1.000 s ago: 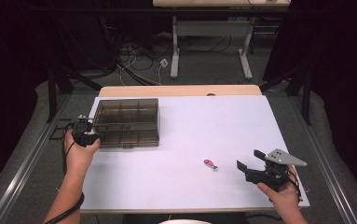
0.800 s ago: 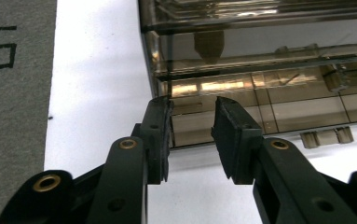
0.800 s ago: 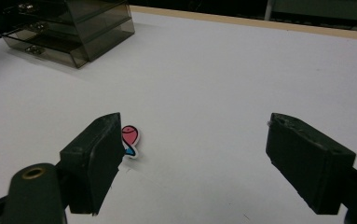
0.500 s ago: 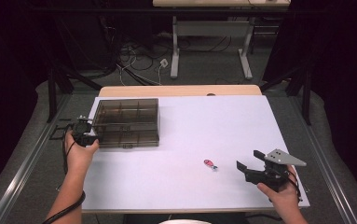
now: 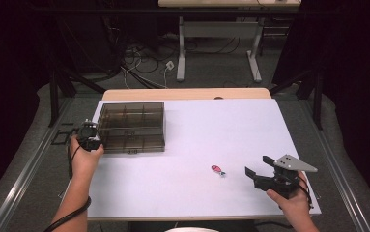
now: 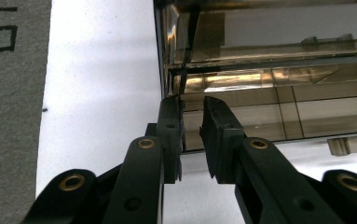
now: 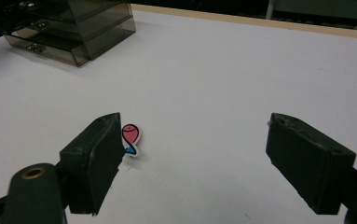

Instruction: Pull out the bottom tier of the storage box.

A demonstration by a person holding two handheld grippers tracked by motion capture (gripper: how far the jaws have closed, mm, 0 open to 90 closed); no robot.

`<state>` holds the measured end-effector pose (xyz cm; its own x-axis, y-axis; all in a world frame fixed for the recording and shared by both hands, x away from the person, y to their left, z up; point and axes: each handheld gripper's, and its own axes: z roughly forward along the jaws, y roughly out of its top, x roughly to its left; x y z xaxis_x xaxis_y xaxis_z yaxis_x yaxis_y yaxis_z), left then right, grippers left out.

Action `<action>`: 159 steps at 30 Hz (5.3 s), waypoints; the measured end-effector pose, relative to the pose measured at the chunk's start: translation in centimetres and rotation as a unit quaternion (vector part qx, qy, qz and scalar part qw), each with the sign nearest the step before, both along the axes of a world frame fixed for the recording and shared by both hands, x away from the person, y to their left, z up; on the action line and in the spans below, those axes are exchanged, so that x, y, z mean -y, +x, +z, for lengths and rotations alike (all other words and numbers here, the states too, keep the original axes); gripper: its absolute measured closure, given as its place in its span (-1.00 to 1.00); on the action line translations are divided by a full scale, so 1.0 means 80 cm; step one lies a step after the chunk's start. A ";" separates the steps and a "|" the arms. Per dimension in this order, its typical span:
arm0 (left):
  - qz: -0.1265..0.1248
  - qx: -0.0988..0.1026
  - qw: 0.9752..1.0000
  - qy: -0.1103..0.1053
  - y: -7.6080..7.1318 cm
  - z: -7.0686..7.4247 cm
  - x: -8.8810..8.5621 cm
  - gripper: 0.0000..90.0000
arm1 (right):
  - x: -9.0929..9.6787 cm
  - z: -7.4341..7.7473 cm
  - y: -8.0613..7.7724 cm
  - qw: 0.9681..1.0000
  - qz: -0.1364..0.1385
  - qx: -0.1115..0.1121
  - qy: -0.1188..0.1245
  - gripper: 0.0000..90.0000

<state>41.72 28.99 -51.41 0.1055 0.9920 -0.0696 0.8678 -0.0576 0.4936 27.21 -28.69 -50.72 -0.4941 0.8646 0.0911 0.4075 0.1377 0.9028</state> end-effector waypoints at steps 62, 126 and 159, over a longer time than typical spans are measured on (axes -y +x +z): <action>0.026 -0.020 0.999 -0.016 -0.008 0.001 -0.006 1.00 | 0.000 -0.001 0.001 1.000 0.005 -0.001 -0.005 -0.59; 0.023 -0.026 0.999 -0.025 -0.044 0.001 -0.009 1.00 | -0.002 -0.001 0.001 1.000 0.004 -0.002 -0.006 -0.59; 0.023 -0.015 0.999 -0.027 -0.054 -0.004 -0.011 1.00 | -0.002 -0.001 0.001 1.000 0.008 -0.005 -0.006 -0.59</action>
<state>37.42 29.83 -51.73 0.0578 0.9904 -0.1254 0.8829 0.0079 0.4694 27.29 -28.49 -50.77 -0.5068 0.8578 0.0859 0.4138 0.1546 0.8971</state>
